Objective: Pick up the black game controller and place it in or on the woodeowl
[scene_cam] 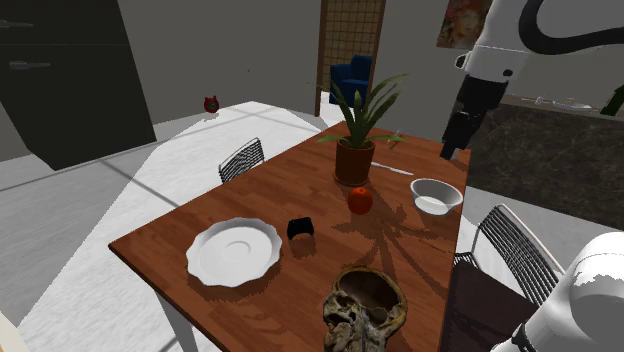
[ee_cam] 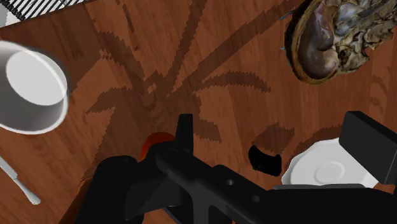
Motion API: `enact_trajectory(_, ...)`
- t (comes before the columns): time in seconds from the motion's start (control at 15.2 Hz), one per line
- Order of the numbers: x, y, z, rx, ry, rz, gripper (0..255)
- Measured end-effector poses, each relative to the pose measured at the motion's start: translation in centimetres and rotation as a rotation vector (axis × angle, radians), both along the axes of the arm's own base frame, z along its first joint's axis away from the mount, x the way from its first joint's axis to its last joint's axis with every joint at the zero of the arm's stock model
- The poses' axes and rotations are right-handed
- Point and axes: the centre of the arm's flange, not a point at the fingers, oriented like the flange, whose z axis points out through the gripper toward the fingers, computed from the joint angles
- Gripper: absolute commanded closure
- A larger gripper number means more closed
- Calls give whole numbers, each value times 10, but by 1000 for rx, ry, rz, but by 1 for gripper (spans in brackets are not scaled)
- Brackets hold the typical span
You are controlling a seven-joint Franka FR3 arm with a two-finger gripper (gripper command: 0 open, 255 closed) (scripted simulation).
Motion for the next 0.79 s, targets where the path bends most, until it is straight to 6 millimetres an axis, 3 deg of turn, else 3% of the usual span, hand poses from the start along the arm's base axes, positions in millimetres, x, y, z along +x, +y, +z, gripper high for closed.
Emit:
enact_trajectory(0.2,13,2,-7,0,9,13,0)
enact_trajectory(0.79,113,32,-73,0,72,104,0)
